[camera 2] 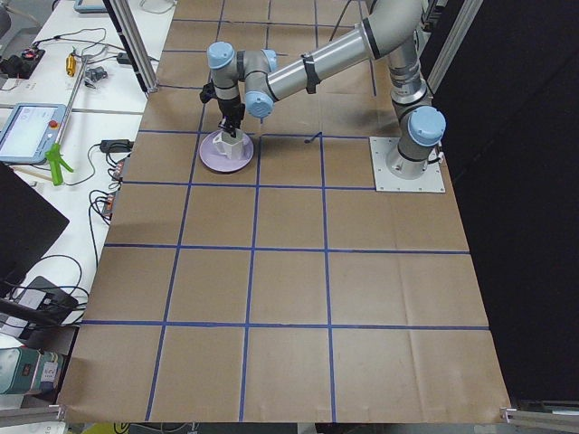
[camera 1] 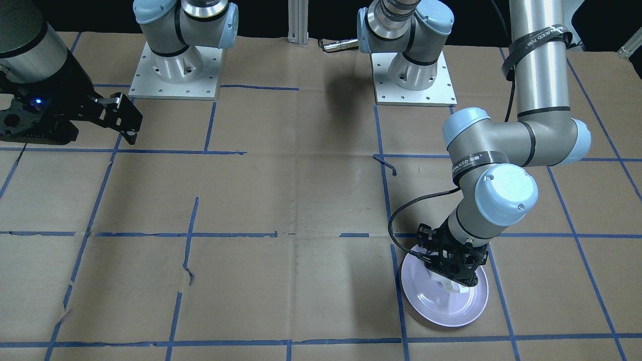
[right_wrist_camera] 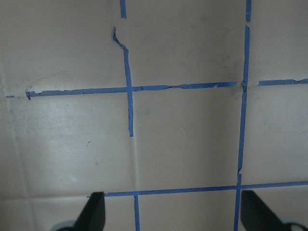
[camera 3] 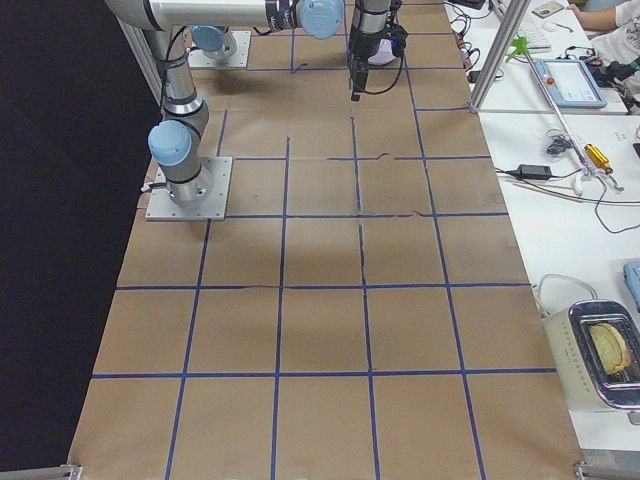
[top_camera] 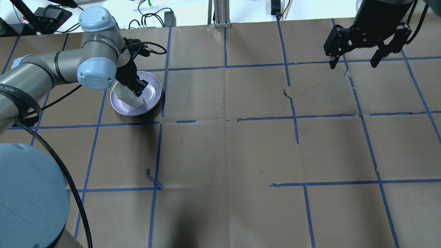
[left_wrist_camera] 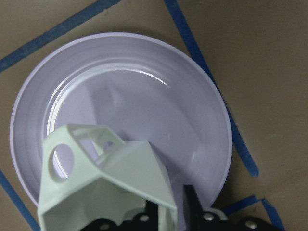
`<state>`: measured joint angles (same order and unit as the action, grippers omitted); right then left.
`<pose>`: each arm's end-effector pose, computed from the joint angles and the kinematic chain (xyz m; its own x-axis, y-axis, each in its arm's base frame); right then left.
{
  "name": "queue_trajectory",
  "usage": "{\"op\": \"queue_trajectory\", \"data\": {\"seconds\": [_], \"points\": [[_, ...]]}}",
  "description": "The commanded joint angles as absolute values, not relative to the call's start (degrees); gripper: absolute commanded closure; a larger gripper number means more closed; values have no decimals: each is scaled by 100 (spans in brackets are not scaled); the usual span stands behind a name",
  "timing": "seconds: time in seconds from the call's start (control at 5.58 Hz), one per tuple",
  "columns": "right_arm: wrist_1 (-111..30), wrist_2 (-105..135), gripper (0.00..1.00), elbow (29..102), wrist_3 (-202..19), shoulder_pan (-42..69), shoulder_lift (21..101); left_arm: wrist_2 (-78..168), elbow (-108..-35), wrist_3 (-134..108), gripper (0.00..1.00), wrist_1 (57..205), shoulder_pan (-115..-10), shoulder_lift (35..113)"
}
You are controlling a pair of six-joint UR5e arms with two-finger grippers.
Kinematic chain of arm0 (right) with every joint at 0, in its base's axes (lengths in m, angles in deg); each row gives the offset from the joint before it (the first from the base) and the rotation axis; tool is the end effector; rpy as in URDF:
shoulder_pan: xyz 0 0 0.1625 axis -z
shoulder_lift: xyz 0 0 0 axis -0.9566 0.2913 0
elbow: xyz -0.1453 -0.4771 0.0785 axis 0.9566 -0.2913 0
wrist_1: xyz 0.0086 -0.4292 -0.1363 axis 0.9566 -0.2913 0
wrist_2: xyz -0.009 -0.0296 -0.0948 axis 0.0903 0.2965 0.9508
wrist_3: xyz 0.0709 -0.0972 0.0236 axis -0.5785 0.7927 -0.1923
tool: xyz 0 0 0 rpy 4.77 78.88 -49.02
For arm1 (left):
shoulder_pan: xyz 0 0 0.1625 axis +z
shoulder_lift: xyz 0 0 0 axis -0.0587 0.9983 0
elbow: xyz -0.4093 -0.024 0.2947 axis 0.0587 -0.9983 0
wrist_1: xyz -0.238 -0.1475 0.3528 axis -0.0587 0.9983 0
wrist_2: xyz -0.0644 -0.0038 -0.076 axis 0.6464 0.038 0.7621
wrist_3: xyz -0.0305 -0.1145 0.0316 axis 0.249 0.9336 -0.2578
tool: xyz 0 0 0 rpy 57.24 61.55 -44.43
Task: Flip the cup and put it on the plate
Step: 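Lower the cup onto the plate and open the left gripper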
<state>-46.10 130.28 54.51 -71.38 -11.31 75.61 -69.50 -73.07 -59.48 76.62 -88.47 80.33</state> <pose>0.0729 -0.5769 0.5545 -0.9989 0.0372 0.0289 0.0396 0.9956 0.0845 -0.0668 -0.7070 0.2879 -0.8898 0.4546 -0.0403 0.4535 0.8906 0.0329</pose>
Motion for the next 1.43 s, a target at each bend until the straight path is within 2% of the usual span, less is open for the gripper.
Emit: {"op": "queue_trajectory", "data": {"seconds": [0.0,0.72,1.25], "points": [[-4610,13028,0,5451,-7138,-1131,7561,-6962,-7177,-5538,2,7967,-8905,7707],[-4610,13028,0,5451,-7138,-1131,7561,-6768,-6686,-3419,2,10275,-9317,6188],[-4610,13028,0,5451,-7138,-1131,7561,-6795,-6710,-3144,2,10553,-9389,5861]]}}
